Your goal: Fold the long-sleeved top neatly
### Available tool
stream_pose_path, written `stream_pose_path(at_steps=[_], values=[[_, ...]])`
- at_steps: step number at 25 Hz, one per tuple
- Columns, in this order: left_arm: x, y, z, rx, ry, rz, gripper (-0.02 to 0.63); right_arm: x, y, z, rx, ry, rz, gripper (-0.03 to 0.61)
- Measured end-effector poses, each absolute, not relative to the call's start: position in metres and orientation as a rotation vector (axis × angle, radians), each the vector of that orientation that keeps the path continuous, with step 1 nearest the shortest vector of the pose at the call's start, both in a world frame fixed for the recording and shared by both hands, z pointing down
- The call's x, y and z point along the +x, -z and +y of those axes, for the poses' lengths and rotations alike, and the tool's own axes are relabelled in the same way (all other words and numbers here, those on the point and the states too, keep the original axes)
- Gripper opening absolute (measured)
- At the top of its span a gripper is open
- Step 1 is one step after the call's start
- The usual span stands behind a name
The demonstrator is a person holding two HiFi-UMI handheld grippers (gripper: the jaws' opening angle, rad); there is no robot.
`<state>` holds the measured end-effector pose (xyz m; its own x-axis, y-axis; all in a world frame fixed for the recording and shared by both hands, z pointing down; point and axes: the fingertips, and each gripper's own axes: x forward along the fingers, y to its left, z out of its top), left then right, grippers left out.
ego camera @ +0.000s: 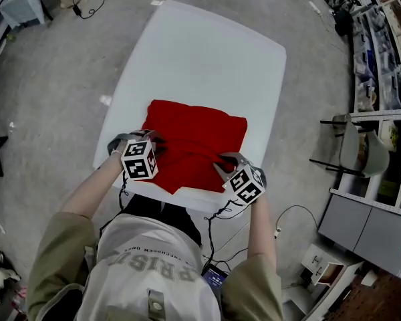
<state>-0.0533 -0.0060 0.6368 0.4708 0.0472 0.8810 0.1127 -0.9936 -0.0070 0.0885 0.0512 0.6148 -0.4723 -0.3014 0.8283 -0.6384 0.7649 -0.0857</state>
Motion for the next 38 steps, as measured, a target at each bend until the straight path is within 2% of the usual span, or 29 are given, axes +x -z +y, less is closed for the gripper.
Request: stream_pose_path(at_steps=[11,21,31,33,34,35,36,37,38], values=[[-0.059,-0.564,0.017,-2.712,1.434,-0.054,0.049,0.087,-0.557,0.072,0.747,-0.371,-2.204,0.064],[-0.089,-0.577,0.092,-2.71,1.499,0.056,0.049,0.064,-0.568,0.138,0.649,-0.297,-2.183,0.064],[-0.101,-0.631,0.12,-2.716,1.591,0.156,0.057,0.056,-0.632,0.166,0.631,-0.232,-2.049,0.065],[-0.101,-0.634,0.126,-2.725,1.617,0.139,0.11,0.055,-0.635,0.168,0.648,-0.257,-2.051,0.067],[-0.103,-0.635,0.13,-2.739,1.644,0.109,0.167,0.053,-0.634,0.17,0.642,-0.288,-2.062,0.079],[-0.107,-0.633,0.135,-2.758,1.677,0.073,0.252,0.051,-0.633,0.172,0.628,-0.334,-2.078,0.088],[-0.111,-0.628,0.139,-2.779,1.704,0.045,0.322,0.049,-0.629,0.175,0.613,-0.392,-2.099,0.159],[-0.115,-0.621,0.14,-2.801,1.71,0.038,0.345,0.048,-0.623,0.176,0.608,-0.449,-2.123,0.257],[-0.119,-0.612,0.137,-2.827,1.694,0.053,0.35,0.049,-0.613,0.174,0.625,-0.496,-2.154,0.294]])
